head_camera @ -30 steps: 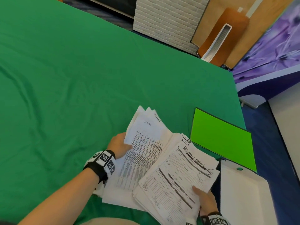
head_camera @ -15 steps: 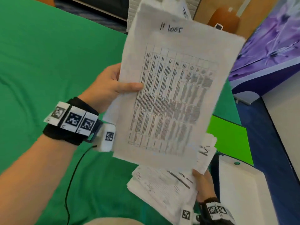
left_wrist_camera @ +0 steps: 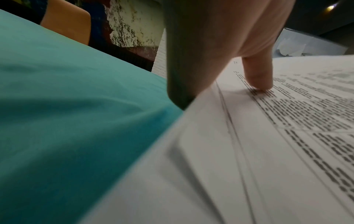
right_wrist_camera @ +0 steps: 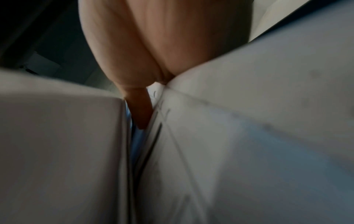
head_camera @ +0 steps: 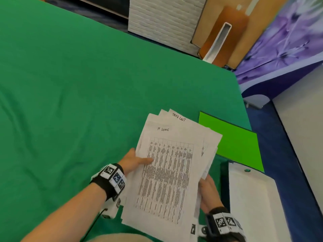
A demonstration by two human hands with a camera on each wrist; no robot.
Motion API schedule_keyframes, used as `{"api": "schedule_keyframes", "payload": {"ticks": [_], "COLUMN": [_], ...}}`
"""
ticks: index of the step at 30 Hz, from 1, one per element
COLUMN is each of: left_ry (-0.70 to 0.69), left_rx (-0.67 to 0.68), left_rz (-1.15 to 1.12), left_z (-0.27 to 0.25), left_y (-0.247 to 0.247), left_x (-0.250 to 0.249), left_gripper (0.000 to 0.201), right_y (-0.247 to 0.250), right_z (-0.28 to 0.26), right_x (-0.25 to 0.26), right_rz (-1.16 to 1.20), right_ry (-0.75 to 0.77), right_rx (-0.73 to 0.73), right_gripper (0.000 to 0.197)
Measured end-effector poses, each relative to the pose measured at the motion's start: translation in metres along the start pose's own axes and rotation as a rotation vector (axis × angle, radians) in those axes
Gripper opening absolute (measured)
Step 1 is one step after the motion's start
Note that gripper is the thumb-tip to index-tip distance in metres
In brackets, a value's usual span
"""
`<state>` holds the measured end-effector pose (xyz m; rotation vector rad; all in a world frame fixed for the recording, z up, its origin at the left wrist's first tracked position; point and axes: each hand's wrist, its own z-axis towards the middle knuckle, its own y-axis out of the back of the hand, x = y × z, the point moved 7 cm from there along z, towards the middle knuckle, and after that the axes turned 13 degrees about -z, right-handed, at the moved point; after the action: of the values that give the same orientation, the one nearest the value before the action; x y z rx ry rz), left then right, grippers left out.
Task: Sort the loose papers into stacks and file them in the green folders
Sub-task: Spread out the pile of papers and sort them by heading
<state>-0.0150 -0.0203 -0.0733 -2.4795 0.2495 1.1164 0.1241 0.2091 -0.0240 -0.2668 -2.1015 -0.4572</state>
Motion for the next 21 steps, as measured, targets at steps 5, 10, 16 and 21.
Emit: {"api": "schedule_keyframes", "payload": {"ticks": [5, 10, 16, 21], "left_ry": [-0.123, -0.472, -0.764, -0.888], "left_rx": [0.034, -0.103, -0.058, -0.023], "left_rz": [-0.009, 0.114, 0.001, -0.080], "left_z": [-0.008, -0.025, -0.065, -0.093], "left_y": [-0.012, -0.027, -0.044, -0.044], "left_x": [-0.018, -0.075, -0.136, -0.154], "left_gripper": [0.042, 0.042, 0.058, 0.077], "right_y": [-0.018, -0.015, -0.006, -0.016], "right_z": [-0.005, 0.002, -0.025, -0.044], "right_x": [0.013, 0.043, 0.108, 0.128], "right_rz": [0.219, 0.044, 0.187, 0.109], "right_ry": [-0.028, 0.165, 0.454, 0.593], "right_rx": [0.092, -0.089, -0.226, -0.168], "right_gripper": [0.058, 0.041, 0.045, 0.049]}}
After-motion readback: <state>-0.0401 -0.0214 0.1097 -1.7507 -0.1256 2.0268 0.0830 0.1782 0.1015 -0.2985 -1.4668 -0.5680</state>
